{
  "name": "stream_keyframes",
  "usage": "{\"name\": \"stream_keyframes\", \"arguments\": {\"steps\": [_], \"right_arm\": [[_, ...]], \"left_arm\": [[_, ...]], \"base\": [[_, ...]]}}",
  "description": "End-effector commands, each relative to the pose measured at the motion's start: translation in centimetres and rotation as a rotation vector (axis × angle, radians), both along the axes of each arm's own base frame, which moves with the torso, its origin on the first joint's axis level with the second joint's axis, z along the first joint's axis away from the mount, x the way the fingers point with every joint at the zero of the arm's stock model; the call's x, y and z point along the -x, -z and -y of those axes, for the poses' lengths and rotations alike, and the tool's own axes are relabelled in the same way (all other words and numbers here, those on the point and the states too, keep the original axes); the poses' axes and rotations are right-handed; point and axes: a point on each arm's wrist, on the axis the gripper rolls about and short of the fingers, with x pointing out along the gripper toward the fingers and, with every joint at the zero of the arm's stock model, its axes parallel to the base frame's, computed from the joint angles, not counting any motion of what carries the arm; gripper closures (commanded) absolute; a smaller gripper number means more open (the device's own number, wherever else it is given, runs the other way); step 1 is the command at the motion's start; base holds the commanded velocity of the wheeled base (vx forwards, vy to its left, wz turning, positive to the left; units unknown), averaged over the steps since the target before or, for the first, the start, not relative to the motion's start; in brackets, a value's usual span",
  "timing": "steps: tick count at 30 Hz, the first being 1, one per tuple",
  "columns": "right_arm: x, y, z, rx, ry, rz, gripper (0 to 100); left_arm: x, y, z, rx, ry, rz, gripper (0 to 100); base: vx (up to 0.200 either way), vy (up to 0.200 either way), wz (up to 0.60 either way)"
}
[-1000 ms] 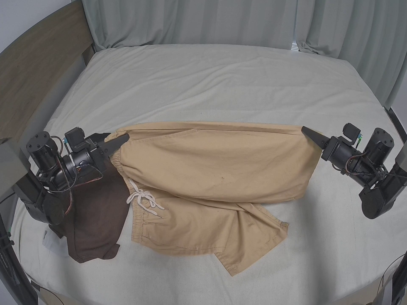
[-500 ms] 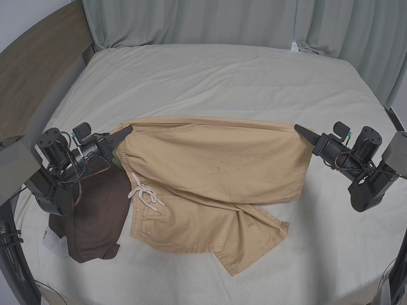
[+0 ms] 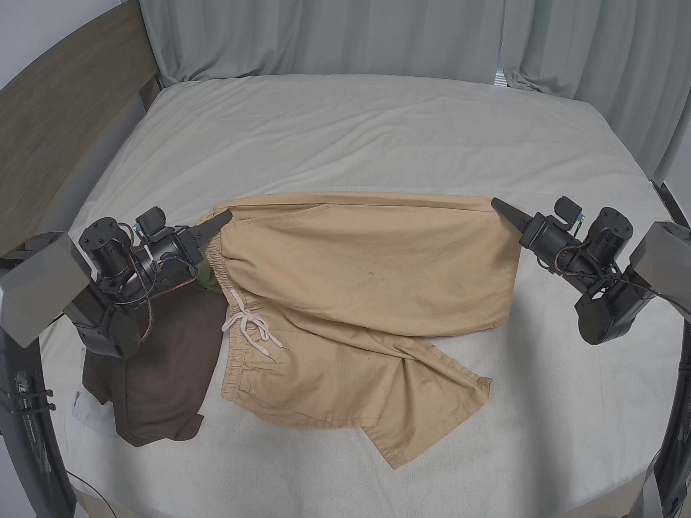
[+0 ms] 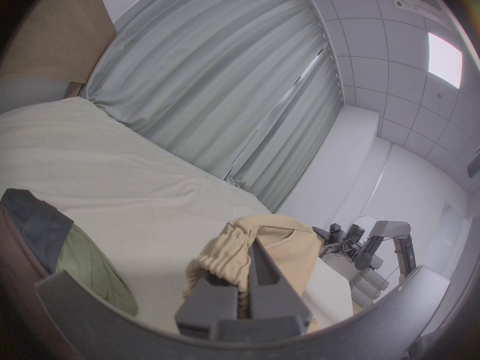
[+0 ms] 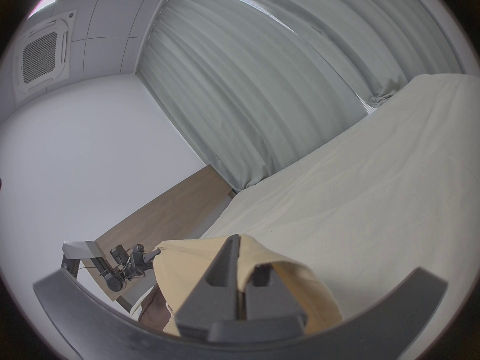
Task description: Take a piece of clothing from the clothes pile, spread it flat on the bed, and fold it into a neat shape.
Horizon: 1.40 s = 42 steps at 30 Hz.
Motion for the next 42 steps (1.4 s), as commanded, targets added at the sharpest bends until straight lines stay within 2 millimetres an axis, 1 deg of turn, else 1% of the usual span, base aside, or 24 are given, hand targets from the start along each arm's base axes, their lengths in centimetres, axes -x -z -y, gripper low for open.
{"name": "stream_keyframes", "arguments": {"steps": [1, 4, 8, 10, 15, 17, 18, 21, 27, 30, 35, 42], "right_arm": [[-1.4, 1.2, -0.1, -0.005, -0.003, -0.007, 100], [-2.1, 2.1, 0.2, -0.006, 0.005, -0.016, 100], [-2.9, 3.3, 0.5, -0.005, 0.012, -0.028, 100], [-3.8, 4.0, 0.9, -0.006, 0.025, -0.024, 100], [-4.9, 4.7, 1.1, -0.008, 0.029, -0.014, 100], [-5.0, 4.8, 1.1, -0.008, 0.03, -0.014, 100], [-5.4, 4.8, 1.3, -0.01, 0.033, -0.004, 100], [-5.7, 4.9, 1.2, -0.015, 0.03, -0.013, 100], [-6.5, 5.0, 1.2, -0.02, 0.032, -0.014, 100], [-6.8, 4.9, 0.9, -0.018, 0.027, -0.014, 100], [-7.4, 5.4, 0.8, -0.019, 0.024, -0.021, 100], [-8.0, 5.7, 0.7, -0.021, 0.036, -0.024, 100]], "left_arm": [[-1.6, 1.5, 0.0, 0.006, -0.011, -0.008, 100], [-2.6, 2.2, 0.1, 0.025, -0.025, -0.009, 100], [-3.3, 2.6, 0.0, 0.053, -0.022, -0.022, 100], [-3.8, 2.7, 0.0, 0.069, -0.018, -0.027, 100], [-4.8, 3.7, 0.1, 0.077, -0.019, -0.028, 100], [-4.9, 3.8, 0.1, 0.077, -0.019, -0.028, 100], [-5.5, 4.3, 0.1, 0.078, -0.02, -0.019, 100], [-6.1, 4.8, 0.1, 0.089, -0.023, -0.022, 100], [-6.8, 4.9, 0.4, 0.126, -0.025, -0.025, 100], [-7.3, 5.3, 0.7, 0.133, -0.019, -0.019, 100], [-7.9, 6.2, 0.7, 0.135, -0.017, -0.022, 100], [-8.3, 6.3, 0.7, 0.14, -0.014, -0.013, 100]], "base": [[0.0, 0.0, 0.0], [0.0, 0.0, 0.0], [0.0, 0.0, 0.0], [0.0, 0.0, 0.0], [0.0, 0.0, 0.0], [0.0, 0.0, 0.0], [0.0, 0.0, 0.0], [0.0, 0.0, 0.0], [0.0, 0.0, 0.0], [0.0, 0.0, 0.0], [0.0, 0.0, 0.0], [0.0, 0.0, 0.0]]}}
